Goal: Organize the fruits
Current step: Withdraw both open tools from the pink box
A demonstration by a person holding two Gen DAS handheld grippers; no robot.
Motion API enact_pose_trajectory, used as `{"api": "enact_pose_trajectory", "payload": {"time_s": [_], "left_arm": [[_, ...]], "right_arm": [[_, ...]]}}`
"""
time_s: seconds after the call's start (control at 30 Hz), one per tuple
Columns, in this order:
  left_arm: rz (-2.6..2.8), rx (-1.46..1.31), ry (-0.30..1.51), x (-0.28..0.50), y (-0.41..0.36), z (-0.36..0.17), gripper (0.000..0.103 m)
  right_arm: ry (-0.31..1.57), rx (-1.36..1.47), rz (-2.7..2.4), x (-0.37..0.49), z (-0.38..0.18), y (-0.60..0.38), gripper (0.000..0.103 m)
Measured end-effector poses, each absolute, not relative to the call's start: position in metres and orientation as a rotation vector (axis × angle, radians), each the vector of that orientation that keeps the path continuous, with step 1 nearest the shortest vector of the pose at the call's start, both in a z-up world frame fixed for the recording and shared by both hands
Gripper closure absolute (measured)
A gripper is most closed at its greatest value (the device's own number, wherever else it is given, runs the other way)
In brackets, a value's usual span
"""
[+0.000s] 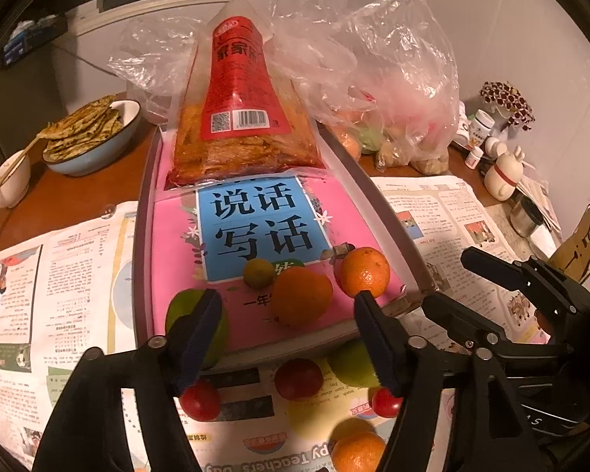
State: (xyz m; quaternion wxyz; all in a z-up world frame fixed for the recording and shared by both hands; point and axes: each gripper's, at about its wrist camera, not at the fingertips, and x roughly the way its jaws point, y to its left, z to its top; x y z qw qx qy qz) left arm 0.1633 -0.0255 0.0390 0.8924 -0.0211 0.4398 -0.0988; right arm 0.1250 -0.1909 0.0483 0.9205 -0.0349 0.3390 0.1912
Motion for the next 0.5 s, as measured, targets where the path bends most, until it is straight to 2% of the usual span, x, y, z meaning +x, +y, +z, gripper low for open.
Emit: {"api": "enact_pose_trajectory", "payload": {"time_s": [0.5], "left_arm": [[-0.181, -0.105, 0.892, 0.148, 0.001, 0.051, 0.028]], "right_arm": [[0.661, -0.036, 0.353, 0.117, 0.061, -0.211, 0.036]]}}
